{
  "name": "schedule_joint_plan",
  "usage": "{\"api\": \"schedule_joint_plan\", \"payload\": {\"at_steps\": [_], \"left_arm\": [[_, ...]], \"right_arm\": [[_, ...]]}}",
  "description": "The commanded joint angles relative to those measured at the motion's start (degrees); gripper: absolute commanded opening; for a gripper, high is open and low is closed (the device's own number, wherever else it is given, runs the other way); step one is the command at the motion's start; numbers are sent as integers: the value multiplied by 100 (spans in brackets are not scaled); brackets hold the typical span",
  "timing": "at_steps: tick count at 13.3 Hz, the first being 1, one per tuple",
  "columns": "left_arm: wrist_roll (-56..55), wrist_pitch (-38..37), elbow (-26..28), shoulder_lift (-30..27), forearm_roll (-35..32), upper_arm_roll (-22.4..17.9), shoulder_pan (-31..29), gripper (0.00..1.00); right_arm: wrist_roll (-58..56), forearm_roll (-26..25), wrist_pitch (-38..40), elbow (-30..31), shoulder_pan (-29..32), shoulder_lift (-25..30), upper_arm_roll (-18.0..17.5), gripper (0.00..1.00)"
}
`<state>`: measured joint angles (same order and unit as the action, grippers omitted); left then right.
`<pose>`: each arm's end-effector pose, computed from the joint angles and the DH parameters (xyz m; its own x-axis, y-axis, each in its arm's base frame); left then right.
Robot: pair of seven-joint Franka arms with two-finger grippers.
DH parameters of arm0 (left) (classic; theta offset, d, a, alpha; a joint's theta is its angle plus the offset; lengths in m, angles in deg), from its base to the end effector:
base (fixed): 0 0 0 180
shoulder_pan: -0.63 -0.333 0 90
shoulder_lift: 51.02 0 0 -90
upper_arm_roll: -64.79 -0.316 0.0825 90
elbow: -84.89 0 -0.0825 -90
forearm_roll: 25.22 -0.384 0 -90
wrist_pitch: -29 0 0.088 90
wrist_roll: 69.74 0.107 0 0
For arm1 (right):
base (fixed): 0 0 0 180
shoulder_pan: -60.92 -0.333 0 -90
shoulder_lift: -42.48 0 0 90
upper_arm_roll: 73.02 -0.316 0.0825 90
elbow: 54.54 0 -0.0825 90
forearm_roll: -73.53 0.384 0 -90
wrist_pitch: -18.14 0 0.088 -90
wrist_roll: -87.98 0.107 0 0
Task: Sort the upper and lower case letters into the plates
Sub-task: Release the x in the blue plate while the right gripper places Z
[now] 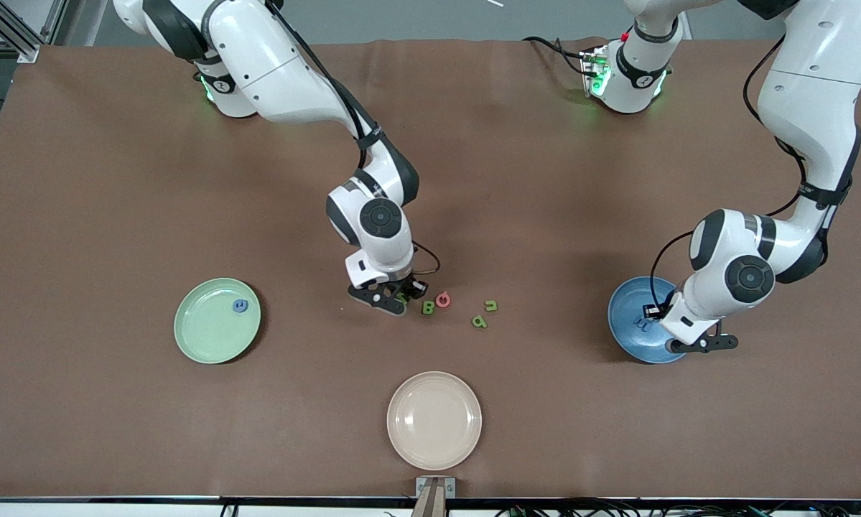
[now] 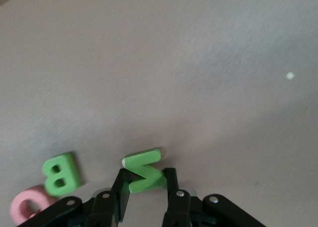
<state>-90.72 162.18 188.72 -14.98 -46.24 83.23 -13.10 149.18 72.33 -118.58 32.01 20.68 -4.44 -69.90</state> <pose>0.6419 -0.0338 0.2009 0.9961 0.0743 -0.0477 0.0701 -0.9941 -0.0826 0.5677 0.4374 0.1831 0.9231 -0.3772 0.0754 -0.3765 -0.9261 -0.0232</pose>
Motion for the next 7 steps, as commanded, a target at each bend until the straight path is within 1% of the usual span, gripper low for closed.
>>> {"api": "schedule_joint_plan", "payload": {"at_steps": [1,2,4,7], "left_arm": [[-12,-11,111,-114,-122,64,-86,88],[-12,-11,111,-141,-122,72,-130,100],[-134,-19,103,-255,-122,142,-87,100],[-502,-20,33,-361,-86,537,-87,100]], "right_arm": [[-852,-21,722,81,550,367,-49,0],[-1291,-12,856,256,735,594,-49,0],[-2248,-3,866,843,1262,1156,-57,0],[-3891,5,813,1775,2097,1895,-57,0]]}}
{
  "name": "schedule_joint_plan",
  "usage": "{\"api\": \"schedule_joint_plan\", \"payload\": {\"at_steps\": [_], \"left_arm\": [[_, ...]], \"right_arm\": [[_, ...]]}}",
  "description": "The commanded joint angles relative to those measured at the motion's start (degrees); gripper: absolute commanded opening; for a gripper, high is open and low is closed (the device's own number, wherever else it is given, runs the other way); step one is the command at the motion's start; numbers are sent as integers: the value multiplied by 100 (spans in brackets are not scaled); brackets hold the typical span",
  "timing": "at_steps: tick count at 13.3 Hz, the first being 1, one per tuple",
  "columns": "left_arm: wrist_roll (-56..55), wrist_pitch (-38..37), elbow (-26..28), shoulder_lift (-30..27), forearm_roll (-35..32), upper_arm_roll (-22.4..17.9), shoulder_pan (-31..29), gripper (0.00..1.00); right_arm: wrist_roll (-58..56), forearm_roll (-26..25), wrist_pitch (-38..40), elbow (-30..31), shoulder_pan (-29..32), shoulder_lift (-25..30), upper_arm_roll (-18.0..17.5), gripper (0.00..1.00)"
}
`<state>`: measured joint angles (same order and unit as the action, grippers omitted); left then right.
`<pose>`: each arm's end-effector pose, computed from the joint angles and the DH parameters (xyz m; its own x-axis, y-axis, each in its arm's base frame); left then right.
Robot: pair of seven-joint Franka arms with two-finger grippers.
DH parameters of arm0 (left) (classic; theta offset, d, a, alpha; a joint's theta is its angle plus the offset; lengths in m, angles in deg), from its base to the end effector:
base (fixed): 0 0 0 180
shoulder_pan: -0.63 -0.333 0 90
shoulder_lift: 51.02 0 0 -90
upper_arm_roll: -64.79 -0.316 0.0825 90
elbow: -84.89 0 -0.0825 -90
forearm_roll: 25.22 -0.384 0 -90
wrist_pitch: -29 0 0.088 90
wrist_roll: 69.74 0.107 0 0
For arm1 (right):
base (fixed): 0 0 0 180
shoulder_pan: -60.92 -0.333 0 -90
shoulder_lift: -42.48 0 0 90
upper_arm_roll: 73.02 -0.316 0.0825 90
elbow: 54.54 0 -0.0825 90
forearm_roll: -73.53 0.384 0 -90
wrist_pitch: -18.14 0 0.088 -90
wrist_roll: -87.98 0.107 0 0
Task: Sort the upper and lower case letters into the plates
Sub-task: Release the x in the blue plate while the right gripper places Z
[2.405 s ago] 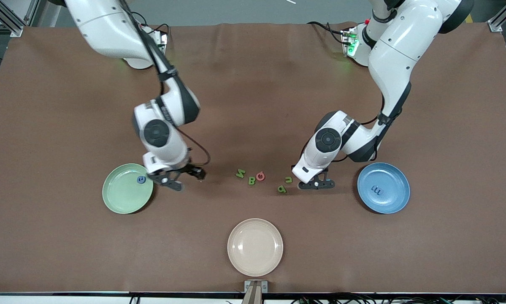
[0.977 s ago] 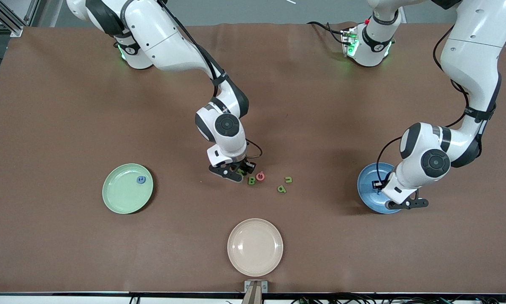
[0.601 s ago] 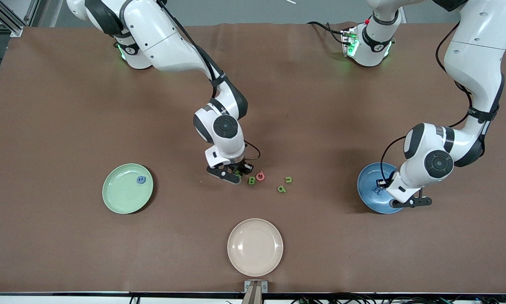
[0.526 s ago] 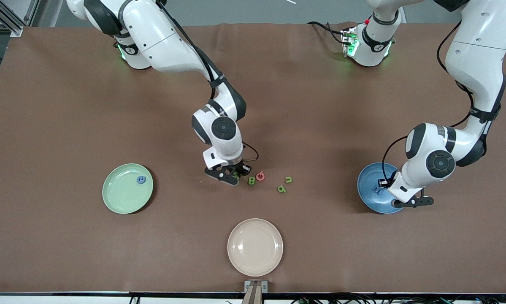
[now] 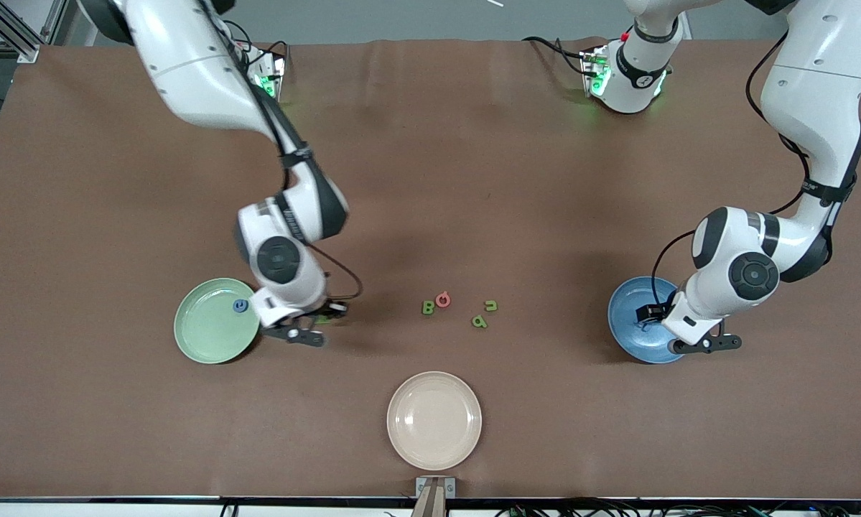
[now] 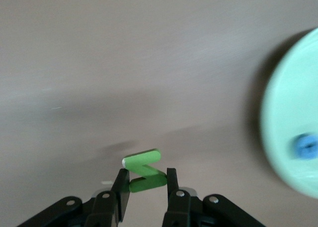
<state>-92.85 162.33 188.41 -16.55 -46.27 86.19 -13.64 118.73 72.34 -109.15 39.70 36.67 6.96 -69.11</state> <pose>0.6466 -0.0573 0.2260 0.9969 0.0785 -0.0053 0.0781 -0.9953 -0.0577 0.6379 0.2415 0.2502 0.9876 -0.1566 -0.0082 -0.1556 -0.9854 0.0695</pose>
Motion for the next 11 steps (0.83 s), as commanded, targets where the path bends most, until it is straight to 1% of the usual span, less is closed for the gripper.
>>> {"api": "schedule_joint_plan", "payload": {"at_steps": [1,3,5,8,11], "left_arm": [[-482,-35,55,-203,-66,390,-32,100],[-991,-44,20,-195,-66,627,3,100],[-1431,-131,-68,-186,-66,813,108,100],[-2466,-325,-392,-46,-39,849,704,100],[-3452,-325,-884,358,-57,840,1346,100]], "right_arm": [[-1287,4,-130,1243,726,948,-136,0],[-2070,13,-304,1718,1174,1247,-145,0],[-2537,22,-638,2131,1465,1389,-145,0],[-2978,57,-780,2282,1826,1363,-145,0],[-3005,66,-1017,2362,1932,1249,-154,1]]}}
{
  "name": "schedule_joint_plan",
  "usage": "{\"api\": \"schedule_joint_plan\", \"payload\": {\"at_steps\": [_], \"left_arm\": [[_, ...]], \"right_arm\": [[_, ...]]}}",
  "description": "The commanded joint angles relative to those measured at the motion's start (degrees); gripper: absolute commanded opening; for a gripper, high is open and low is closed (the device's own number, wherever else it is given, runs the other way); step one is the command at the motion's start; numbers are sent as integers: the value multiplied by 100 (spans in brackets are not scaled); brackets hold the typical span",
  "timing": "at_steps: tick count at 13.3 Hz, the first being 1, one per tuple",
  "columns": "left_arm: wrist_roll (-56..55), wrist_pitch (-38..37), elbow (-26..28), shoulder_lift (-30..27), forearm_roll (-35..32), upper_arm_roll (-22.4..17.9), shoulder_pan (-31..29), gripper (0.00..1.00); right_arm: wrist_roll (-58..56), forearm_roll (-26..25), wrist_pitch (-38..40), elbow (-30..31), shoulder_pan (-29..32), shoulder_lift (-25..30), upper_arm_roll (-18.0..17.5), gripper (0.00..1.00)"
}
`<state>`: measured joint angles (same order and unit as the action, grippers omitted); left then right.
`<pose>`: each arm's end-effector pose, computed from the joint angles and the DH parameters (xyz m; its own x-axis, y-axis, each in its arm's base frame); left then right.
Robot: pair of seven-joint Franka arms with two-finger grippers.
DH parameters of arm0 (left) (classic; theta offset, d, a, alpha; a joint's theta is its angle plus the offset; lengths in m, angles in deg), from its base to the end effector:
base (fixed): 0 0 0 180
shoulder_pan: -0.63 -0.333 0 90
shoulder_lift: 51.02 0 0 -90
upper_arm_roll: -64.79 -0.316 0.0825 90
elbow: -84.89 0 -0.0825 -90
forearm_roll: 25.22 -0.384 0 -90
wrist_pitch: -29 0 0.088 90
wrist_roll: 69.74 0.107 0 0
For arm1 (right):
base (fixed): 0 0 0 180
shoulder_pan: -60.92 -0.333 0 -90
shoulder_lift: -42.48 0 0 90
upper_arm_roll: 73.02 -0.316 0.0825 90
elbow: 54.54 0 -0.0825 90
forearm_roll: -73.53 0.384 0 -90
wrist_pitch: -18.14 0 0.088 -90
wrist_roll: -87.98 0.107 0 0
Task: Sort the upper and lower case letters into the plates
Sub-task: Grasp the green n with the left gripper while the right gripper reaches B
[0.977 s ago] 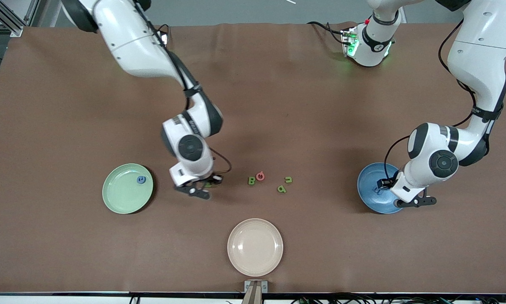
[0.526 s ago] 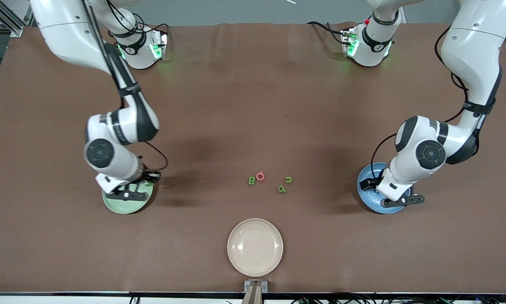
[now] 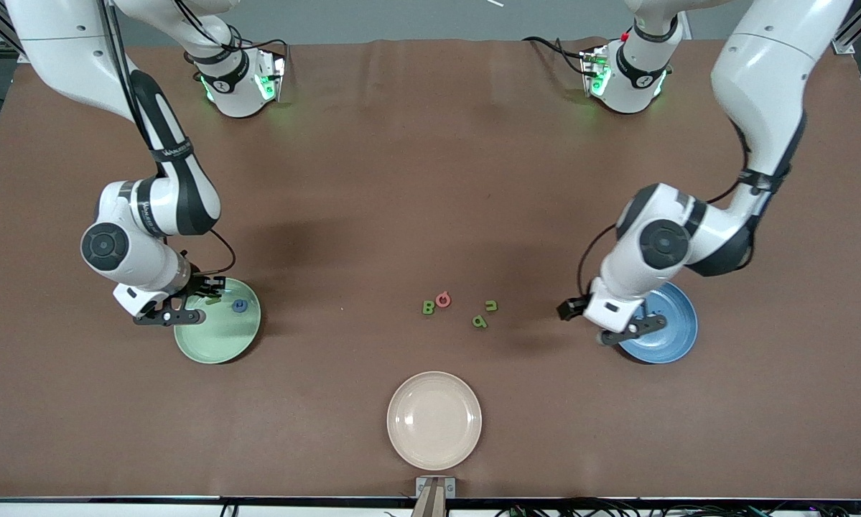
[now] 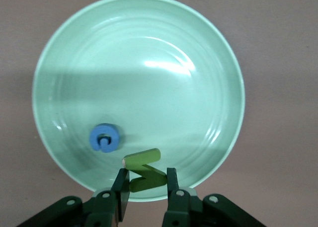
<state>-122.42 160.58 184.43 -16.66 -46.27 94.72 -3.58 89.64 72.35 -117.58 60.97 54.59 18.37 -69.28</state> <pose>0.6215 -0.2509 0.2745 0.9498 0.3107 0.0355 0.3090 -0.9499 0.0458 0.5960 0.0275 0.2364 0.9972 0.0348 -0.0665 0.0376 -0.9984 0.0419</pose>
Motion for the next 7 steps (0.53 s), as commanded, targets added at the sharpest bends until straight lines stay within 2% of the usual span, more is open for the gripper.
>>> {"api": "schedule_joint_plan", "payload": {"at_steps": [1,3,6,7], "left_arm": [[-750,-150,-619,501,-49,-39,602,100],[-1321,-150,-865,729,-57,-57,911,98],[-1491,-124,-945,949,-75,-66,1149,90],[-1438,-106,-1032,1055,-101,-66,1167,85]], "right_arm": [[-87,73,-244,226,141,4,-137,1],[-87,74,-402,209,184,-155,-128,8],[-87,82,-429,156,193,-252,-137,28],[-87,91,-499,156,202,-278,-137,32]]}}
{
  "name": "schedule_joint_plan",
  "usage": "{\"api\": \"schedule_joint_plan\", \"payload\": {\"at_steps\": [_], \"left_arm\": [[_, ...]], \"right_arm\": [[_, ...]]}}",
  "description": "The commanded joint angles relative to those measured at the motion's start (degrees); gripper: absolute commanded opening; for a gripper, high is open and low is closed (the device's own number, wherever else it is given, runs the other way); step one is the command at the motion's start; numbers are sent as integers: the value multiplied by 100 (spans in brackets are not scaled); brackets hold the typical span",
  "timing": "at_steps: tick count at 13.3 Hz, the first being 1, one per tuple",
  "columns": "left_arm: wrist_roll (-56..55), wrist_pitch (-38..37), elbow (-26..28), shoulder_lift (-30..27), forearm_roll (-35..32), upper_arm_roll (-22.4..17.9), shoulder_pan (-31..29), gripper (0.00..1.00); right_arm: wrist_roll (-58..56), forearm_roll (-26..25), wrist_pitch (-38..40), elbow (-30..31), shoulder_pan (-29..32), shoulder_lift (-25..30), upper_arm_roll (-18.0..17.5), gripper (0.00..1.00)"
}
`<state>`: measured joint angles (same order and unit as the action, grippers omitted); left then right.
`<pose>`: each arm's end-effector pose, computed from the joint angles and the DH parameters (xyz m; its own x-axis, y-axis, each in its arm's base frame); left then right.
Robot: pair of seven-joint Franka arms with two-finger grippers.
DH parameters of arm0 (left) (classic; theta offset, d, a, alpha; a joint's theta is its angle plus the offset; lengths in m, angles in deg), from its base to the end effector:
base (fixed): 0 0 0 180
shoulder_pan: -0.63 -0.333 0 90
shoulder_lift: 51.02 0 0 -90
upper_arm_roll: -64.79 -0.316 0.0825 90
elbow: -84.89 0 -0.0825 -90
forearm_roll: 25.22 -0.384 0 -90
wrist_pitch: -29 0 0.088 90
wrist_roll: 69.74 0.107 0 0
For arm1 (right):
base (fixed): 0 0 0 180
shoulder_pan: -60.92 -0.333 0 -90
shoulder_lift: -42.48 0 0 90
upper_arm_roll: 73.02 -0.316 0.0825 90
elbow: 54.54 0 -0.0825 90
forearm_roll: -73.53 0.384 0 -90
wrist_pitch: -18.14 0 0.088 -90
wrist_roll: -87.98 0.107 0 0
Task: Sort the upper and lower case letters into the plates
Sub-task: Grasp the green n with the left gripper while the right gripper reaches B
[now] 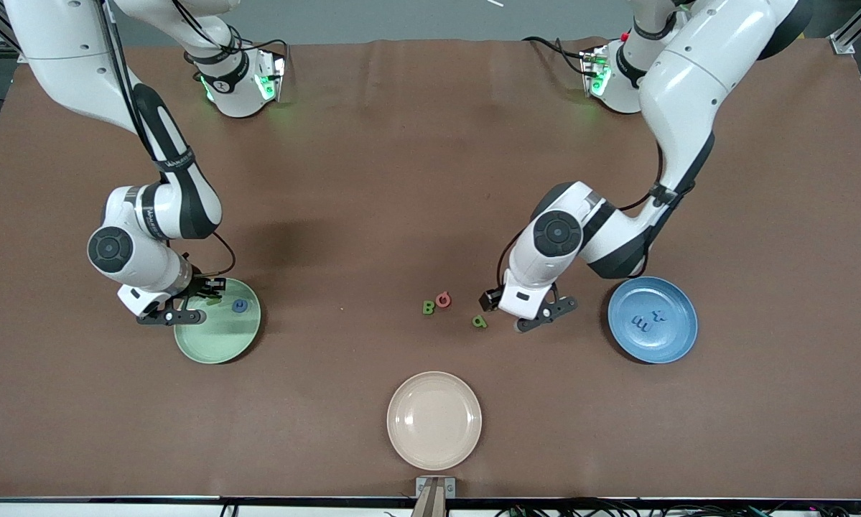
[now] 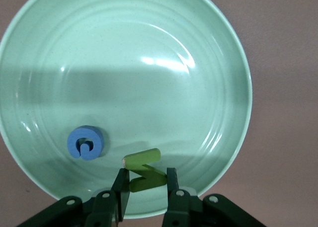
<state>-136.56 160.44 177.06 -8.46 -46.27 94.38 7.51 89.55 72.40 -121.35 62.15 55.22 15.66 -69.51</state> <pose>0.5933 -0.3657 0.2382 0.9154 0.4016 -0.0277 0.4025 -0.9123 0.0758 0.5908 0.0229 0.2057 0.9972 0.0304 -0.0687 0.0333 -0.9986 0.0413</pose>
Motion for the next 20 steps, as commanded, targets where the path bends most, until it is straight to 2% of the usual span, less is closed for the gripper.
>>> {"api": "schedule_joint_plan", "payload": {"at_steps": [1,2,3,4,6,9,10,15,20], "left_arm": [[11,-92,-426,384,-136,-32,111,79],[11,-92,-584,507,-145,-41,224,74],[11,-92,-734,630,-197,-49,347,70],[20,-92,-822,692,-294,-137,453,65],[168,-92,-823,711,-321,-426,690,63],[424,-83,-823,763,-321,-577,797,63],[503,-92,-814,789,-330,-586,797,62],[714,-83,-814,860,-347,-594,797,50],[706,-83,-823,825,-356,-594,744,13]], "right_arm": [[-78,78,-140,38,130,-34,-114,35],[-69,77,-131,30,139,-26,-114,71],[-60,77,-105,-14,130,-26,-114,100],[-8,86,-53,-93,95,-25,-114,100],[394,279,201,-347,-53,-17,-149,100],[2078,315,894,-1241,-869,-121,-140,100],[2702,315,1089,-1567,-1133,-314,-140,100],[5910,341,1099,-2894,-2381,-1324,-140,100],[8785,306,1108,-4353,-3156,-2449,-131,100]]}}
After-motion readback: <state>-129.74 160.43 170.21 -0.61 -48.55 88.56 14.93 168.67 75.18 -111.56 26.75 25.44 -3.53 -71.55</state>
